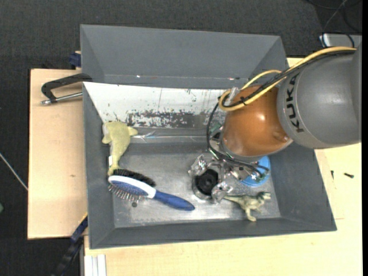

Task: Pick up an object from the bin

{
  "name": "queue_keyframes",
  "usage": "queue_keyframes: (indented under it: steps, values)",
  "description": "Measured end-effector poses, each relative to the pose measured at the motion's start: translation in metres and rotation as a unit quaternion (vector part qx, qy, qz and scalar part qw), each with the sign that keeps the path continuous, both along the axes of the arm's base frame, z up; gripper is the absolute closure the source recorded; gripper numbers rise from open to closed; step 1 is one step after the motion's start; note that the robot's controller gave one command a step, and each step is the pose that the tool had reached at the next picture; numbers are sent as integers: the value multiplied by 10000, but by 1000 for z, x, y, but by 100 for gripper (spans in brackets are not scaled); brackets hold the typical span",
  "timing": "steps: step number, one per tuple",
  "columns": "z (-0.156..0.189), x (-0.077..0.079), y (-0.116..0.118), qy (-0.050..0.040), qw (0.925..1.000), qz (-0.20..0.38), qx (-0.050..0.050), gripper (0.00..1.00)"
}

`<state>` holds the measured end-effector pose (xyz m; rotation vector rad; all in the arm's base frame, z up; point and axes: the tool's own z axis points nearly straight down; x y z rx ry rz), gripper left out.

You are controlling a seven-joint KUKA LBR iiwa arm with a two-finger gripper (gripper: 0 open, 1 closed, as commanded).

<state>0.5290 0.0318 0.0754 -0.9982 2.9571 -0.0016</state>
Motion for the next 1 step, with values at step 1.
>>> queue_keyframes:
  steps: [1]
  values:
    - [174,5,-8,20,9998,210,-22,100]
